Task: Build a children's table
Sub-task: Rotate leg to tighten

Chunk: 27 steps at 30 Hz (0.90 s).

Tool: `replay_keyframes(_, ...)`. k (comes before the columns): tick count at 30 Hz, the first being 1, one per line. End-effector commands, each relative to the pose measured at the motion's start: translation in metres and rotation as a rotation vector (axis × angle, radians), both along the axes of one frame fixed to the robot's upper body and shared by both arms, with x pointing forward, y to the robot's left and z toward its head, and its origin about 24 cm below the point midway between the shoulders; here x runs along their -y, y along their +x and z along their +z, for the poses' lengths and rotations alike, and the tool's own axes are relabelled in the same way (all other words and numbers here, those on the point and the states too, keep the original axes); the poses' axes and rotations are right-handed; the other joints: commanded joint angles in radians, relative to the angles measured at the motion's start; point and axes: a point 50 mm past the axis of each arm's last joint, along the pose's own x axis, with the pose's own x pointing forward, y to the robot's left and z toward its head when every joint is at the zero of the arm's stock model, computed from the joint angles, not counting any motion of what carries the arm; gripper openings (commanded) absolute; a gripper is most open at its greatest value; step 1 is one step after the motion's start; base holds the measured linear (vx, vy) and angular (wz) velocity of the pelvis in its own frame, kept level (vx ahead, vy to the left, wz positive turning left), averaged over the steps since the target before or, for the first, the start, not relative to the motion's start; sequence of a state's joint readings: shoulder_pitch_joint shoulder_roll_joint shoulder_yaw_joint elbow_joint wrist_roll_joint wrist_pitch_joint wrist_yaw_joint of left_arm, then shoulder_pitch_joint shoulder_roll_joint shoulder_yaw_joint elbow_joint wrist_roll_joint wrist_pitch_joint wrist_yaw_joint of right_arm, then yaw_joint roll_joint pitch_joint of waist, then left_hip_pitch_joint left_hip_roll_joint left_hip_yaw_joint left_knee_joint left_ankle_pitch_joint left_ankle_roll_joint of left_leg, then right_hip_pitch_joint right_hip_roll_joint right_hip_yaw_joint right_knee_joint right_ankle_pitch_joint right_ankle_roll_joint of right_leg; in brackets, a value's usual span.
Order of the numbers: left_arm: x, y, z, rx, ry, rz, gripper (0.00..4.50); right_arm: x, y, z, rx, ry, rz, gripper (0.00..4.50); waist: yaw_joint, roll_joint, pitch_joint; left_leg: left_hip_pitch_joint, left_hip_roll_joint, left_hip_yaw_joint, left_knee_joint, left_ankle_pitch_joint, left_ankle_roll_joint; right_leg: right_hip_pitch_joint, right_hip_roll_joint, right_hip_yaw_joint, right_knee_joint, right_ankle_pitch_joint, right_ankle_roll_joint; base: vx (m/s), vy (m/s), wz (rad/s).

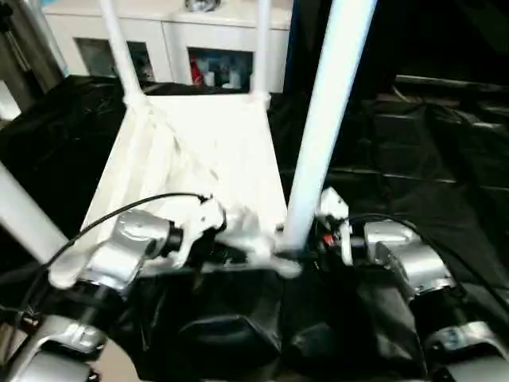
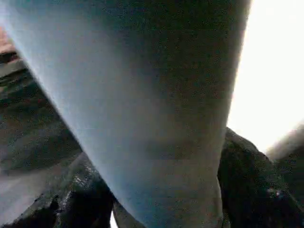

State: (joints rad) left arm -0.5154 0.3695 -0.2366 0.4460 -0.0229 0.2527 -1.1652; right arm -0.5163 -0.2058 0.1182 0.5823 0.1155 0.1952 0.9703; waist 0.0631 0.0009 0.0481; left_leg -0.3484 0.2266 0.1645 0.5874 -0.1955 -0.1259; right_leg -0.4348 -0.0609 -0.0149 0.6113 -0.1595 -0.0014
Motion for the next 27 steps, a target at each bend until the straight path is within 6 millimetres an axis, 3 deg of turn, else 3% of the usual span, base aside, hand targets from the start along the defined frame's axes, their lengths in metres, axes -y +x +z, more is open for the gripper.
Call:
replay_keyframes(1, 0.03, 0.007, 0.015, 0.071, -0.078, -0.012, 0.0, -0.024, -0.002, -0.017, -0.055, -0.031, -0.065, 2.54, 0.0, -0.002, -0.057, -0.008, -0.02, 0.013, -0.073, -0.232, -0.009, 0.063, -0.041, 0.014, -0.086, -0.405, -0.145, 0.0, 0.0, 0.0)
replay_keyframes(3, 0.036, 0.012, 0.015, 0.087, -0.082, 0.042, 0.0, -0.03, 0.002, -0.02, -0.058, -0.03, -0.159, 2.53, -0.014, -0.004, -0.057, -0.008, -0.023, 0.012, -0.072, -0.246, -0.008, 0.061, -0.04, 0.013, -0.093, -0.443, -0.129, 0.0, 0.0, 0.0)
replay_keyframes(6, 0.048, 0.016, 0.015, 0.103, -0.099, 0.094, 0.0, -0.039, 0.006, -0.027, -0.085, -0.035, -0.3, 2.53, -0.023, 0.0, -0.058, -0.007, -0.023, 0.014, -0.07, -0.252, 0.003, 0.056, -0.038, 0.015, -0.095, -0.43, -0.136, 0.0, 0.0, 0.0)
replay_keyframes(9, 0.061, 0.015, 0.015, 0.107, -0.123, 0.102, 0.0, -0.056, 0.005, -0.03, -0.091, -0.026, -0.322, 2.53, -0.028, 0.001, -0.057, -0.009, -0.022, 0.012, -0.072, -0.259, 0.0, 0.056, -0.037, 0.013, -0.093, -0.415, -0.146, 0.0, 0.0, 0.0)
replay_keyframes(10, 0.063, 0.014, 0.015, 0.105, -0.126, 0.098, 0.0, -0.062, 0.003, -0.027, -0.067, -0.019, -0.284, 2.88, -0.028, 0.001, -0.057, -0.008, -0.022, 0.012, -0.072, -0.267, 0.004, 0.056, -0.036, 0.012, -0.094, -0.413, -0.146, 0.0, 0.0, 0.0)
replay_keyframes(13, 0.063, 0.013, 0.015, 0.104, -0.124, 0.094, 0.0, -0.066, 0.001, -0.025, -0.063, 0.003, -0.24, 3.25, -0.027, 0.0, -0.059, -0.009, -0.02, 0.013, -0.072, -0.262, 0.014, 0.058, -0.036, 0.015, -0.089, -0.355, -0.164, 0.0, 0.0, 0.0)
replay_keyframes(18, 0.053, 0.01, 0.013, 0.088, -0.111, 0.06, 0.0, -0.058, -0.006, -0.02, -0.054, 0.013, -0.075, 3.73, -0.021, 0.002, -0.062, -0.009, -0.018, 0.014, -0.07, -0.231, 0.034, 0.064, -0.036, 0.017, -0.08, -0.263, -0.197, 0.0, 0.0, 0.0)
replay_keyframes(23, 0.04, 0.006, 0.013, 0.076, -0.088, 0.006, 0.0, -0.035, -0.012, -0.014, -0.043, -0.001, 0.085, 3.73, -0.02, 0.003, -0.064, -0.012, -0.017, 0.015, -0.066, -0.211, 0.047, 0.07, -0.034, 0.016, -0.073, -0.192, -0.225, 0.0, 0.0, 0.0)
replay_keyframes(24, 0.039, 0.006, 0.013, 0.075, -0.087, 0.002, 0.0, -0.034, -0.012, -0.013, -0.047, -0.001, 0.092, 3.73, -0.019, 0.008, -0.065, -0.01, -0.016, 0.016, -0.066, -0.204, 0.052, 0.069, -0.035, 0.016, -0.071, -0.168, -0.234, 0.0, 0.0, 0.0)
replay_keyframes(27, 0.029, 0.002, 0.012, 0.061, -0.071, -0.045, 0.0, -0.021, -0.015, -0.01, -0.05, -0.004, 0.15, 3.73, -0.012, 0.006, -0.064, -0.007, -0.014, 0.016, -0.066, -0.208, 0.054, 0.07, -0.035, 0.015, -0.07, -0.162, -0.245, 0.0, 0.0, 0.0)
